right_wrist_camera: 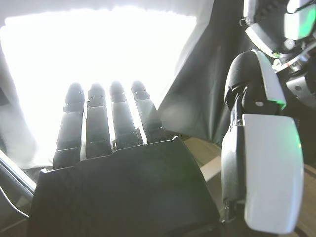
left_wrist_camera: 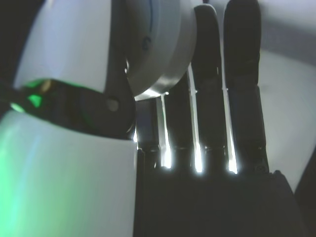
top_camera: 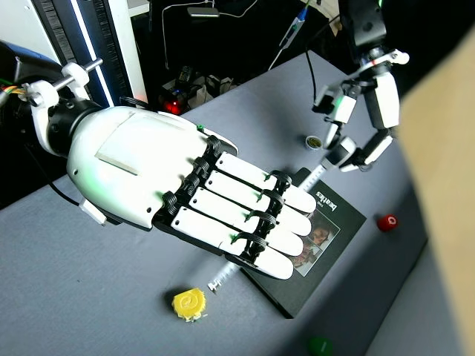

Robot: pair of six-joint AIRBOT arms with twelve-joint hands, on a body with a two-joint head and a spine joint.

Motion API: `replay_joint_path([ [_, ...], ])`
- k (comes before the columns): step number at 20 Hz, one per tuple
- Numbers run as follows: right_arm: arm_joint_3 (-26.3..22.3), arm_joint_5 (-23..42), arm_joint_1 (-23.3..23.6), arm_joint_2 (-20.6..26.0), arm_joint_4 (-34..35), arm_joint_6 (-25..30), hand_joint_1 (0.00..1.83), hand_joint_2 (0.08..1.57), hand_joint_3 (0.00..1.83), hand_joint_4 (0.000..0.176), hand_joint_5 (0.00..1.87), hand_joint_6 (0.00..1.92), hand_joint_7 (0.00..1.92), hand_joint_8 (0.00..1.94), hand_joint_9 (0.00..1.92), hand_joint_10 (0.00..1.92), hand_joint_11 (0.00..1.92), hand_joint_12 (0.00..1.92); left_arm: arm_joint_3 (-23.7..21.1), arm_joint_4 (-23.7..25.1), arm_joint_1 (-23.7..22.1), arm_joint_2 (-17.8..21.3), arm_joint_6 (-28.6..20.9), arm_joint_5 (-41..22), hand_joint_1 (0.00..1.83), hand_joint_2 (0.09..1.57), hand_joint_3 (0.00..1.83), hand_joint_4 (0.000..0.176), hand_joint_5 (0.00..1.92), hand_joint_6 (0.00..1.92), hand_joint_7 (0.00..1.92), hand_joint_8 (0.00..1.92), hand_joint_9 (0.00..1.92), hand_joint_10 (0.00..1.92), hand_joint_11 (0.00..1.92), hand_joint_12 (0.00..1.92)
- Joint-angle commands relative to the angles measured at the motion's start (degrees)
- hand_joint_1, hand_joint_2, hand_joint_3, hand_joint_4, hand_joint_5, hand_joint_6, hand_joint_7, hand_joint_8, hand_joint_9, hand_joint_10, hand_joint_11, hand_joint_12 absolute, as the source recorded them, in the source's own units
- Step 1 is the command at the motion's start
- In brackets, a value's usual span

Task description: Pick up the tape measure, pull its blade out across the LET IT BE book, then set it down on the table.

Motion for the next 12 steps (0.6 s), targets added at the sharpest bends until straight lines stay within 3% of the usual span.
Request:
replay_joint_path([
  [1, -0.11, 5.06, 0.53, 0.39, -3.59, 0.08, 0.24, 1.05, 0.0, 0.0, 0.0, 0.0, 0.0, 0.0, 0.0, 0.0, 0.0, 0.11, -0.26, -0.13, -0.02, 0.69, -0.44, -3.7, 1.39, 1.08, 0.0, 0.0, 1.08, 0.64, 1.04, 0.91, 0.96, 1.19, 0.9, 1.0],
  [12, -0.2, 5.24, 0.26, 0.43, -3.81, -0.02, 0.24, 1.05, 0.0, 0.0, 0.0, 0.0, 0.0, 0.0, 0.0, 0.0, 0.0, 0.17, -5.12, -5.06, 5.91, 3.49, 0.94, -4.47, 1.39, 1.08, 0.0, 0.0, 1.09, 0.63, 1.05, 0.9, 0.94, 1.2, 0.88, 0.98],
])
